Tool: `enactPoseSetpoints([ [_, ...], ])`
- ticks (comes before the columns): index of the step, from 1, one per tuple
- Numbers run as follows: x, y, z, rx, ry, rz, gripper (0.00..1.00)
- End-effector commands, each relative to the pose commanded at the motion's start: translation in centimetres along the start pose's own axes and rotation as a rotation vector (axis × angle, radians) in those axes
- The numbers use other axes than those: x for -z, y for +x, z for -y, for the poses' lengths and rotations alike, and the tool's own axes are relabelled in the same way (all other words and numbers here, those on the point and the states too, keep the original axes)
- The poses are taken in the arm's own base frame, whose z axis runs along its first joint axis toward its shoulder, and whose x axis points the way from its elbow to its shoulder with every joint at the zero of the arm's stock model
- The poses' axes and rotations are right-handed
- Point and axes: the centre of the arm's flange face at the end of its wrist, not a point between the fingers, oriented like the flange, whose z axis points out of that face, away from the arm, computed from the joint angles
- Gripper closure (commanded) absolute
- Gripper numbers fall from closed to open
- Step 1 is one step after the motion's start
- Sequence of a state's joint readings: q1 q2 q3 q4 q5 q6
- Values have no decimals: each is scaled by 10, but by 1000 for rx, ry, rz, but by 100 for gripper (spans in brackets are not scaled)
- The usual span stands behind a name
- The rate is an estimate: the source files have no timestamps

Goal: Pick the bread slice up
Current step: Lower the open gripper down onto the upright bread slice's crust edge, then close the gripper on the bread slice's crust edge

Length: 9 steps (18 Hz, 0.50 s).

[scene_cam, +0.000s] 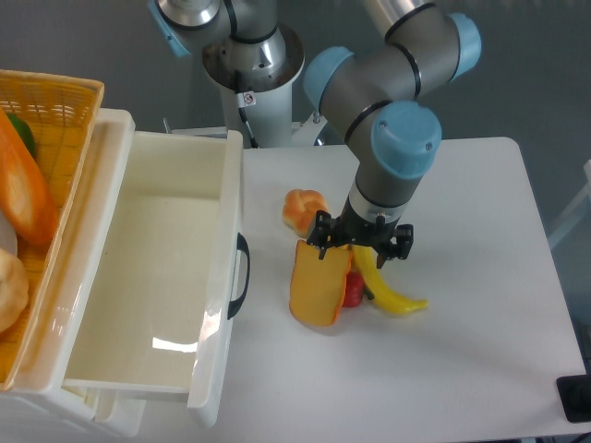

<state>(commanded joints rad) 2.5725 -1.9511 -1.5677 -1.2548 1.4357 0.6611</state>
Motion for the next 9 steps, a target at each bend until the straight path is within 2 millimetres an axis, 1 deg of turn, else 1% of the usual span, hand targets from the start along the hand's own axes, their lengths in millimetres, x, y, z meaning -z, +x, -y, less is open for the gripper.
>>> enactPoseSetpoints([
  [1, -6, -1, 0, 5, -11, -6, 0],
  [7, -24, -9, 1, -18, -50, -5, 0],
  [9, -36, -12, 1, -16, -68, -15, 0],
])
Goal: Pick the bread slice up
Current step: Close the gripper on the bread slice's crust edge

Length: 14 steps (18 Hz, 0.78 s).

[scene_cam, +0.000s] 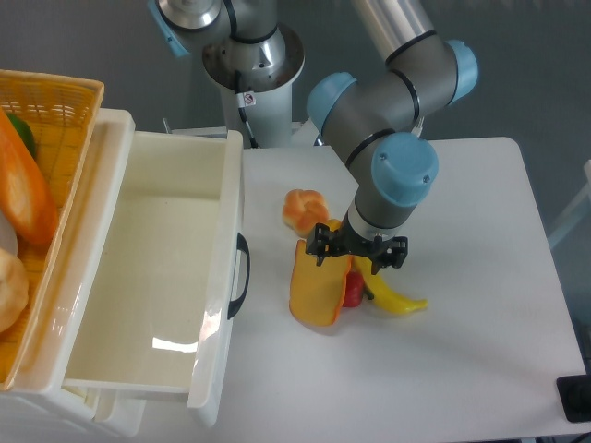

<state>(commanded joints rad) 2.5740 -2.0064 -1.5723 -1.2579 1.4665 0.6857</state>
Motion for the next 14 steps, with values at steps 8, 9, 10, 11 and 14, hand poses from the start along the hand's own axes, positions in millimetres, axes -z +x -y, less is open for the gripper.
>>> enactPoseSetpoints([
  [8, -22, -1, -8, 9, -36, -23, 0],
  [9, -22, -2, -8, 11, -37, -24, 0],
  [10, -23, -1, -8, 9, -38, -22, 0],
  [11, -25, -1, -8, 11, -40, -25, 0],
  [14, -31, 1, -6, 11, -49, -32, 0],
])
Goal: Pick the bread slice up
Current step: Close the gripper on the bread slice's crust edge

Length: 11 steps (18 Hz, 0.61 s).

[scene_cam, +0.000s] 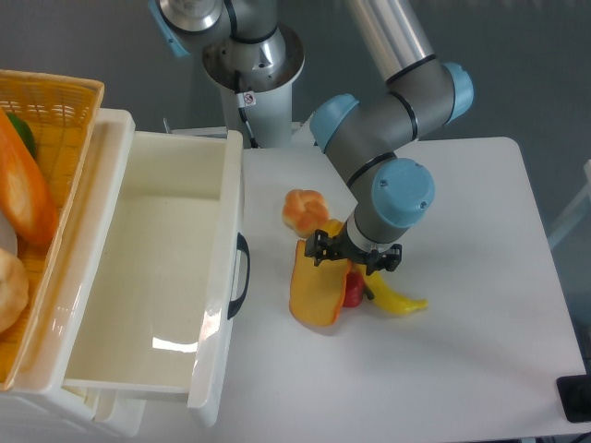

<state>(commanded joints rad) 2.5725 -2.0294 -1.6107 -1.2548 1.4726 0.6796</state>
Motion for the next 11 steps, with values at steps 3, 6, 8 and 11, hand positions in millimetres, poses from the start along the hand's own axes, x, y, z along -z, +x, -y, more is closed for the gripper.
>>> enactPoseSetpoints([
  [3, -3, 3, 1, -9, -5, -2, 11],
  [6, -6, 7, 2, -19, -7, -5, 45],
  [8, -1, 6, 3, -27, 1, -1, 54],
  [11, -2, 11, 5, -44, -3, 0, 74],
])
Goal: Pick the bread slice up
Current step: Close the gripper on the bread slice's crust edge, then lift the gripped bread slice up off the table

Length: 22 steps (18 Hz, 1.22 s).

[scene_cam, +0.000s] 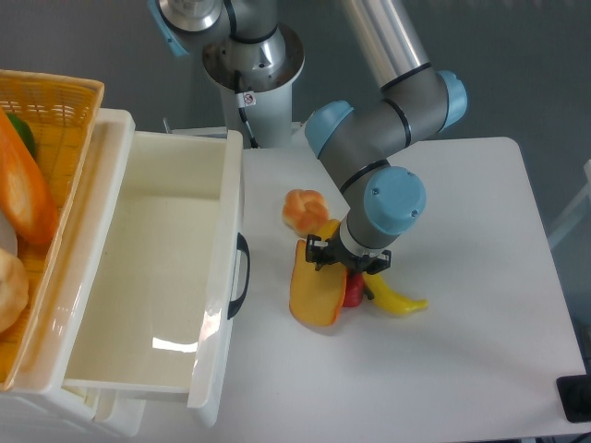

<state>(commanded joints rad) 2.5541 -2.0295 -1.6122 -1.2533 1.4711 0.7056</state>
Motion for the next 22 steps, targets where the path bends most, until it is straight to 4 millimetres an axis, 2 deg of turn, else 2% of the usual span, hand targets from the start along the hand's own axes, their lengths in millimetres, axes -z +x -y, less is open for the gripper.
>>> enactPoseSetpoints([
  [1, 0, 2, 1, -2, -1, 0, 80],
  [2, -1, 4, 1, -4, -3, 1, 91],
  [4, 2, 6, 2, -9, 0, 4, 100],
  [7, 14, 10, 3, -17, 12, 14, 100],
  [12, 33, 30, 10, -45, 38, 31, 100],
  [16, 83, 37, 11, -49, 76, 26, 100],
  [19, 110, 41, 12, -58, 133, 37, 100],
  [22, 143, 46, 7, -144, 178, 88, 100],
])
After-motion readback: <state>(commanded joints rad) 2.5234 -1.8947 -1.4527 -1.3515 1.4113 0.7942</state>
